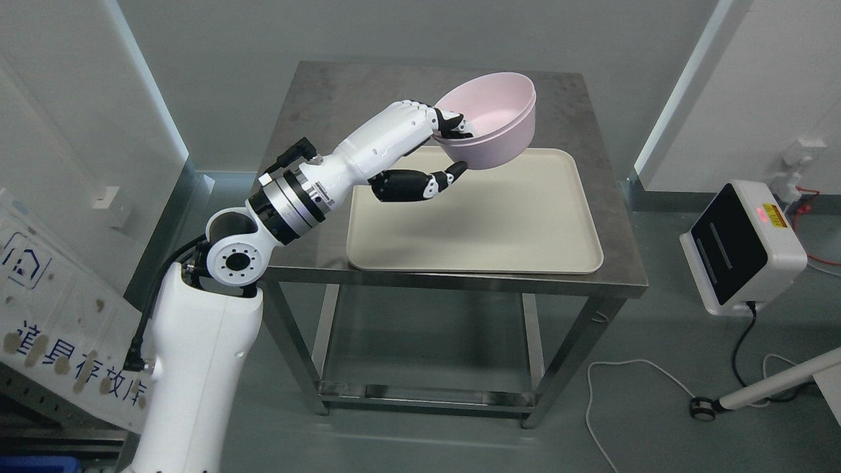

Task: Stack pink IKEA bowls on left shelf middle
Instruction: 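Hold the stacked bowls up in the left hand while turning toward the shelf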

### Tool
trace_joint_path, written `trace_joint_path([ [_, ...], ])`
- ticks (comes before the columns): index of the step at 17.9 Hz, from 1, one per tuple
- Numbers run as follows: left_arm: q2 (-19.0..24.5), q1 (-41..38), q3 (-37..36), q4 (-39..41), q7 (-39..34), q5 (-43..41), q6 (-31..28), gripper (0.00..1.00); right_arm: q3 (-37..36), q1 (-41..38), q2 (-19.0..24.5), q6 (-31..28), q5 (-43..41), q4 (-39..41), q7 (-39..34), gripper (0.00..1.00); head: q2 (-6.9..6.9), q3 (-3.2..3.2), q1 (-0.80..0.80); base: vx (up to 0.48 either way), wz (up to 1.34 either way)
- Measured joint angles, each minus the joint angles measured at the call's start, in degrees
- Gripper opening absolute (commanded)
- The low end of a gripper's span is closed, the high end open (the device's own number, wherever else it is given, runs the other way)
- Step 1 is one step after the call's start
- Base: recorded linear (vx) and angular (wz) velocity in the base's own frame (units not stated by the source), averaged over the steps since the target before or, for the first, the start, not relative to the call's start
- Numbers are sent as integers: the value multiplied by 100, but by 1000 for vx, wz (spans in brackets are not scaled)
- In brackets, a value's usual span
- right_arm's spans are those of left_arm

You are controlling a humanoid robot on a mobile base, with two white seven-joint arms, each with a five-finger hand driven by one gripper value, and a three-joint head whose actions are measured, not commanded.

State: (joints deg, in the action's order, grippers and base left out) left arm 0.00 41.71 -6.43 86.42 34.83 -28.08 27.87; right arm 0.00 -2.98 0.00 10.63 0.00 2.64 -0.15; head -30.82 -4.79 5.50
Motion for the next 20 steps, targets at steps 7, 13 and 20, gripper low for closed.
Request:
trace_joint_path([
  [7, 0, 7, 169, 6, 81, 61, -2, 3, 0, 0, 0, 0, 0, 0, 0, 100, 0, 0, 0, -135, 103],
  [13, 0, -263, 324, -2, 135, 61, -19, 4, 0, -1, 0, 0, 0, 0, 0, 100, 0, 0, 0, -147, -111],
  [20, 0, -582, 492, -2, 135, 78, 217, 4, 0, 0, 0, 0, 0, 0, 0, 100, 0, 0, 0, -160, -73],
])
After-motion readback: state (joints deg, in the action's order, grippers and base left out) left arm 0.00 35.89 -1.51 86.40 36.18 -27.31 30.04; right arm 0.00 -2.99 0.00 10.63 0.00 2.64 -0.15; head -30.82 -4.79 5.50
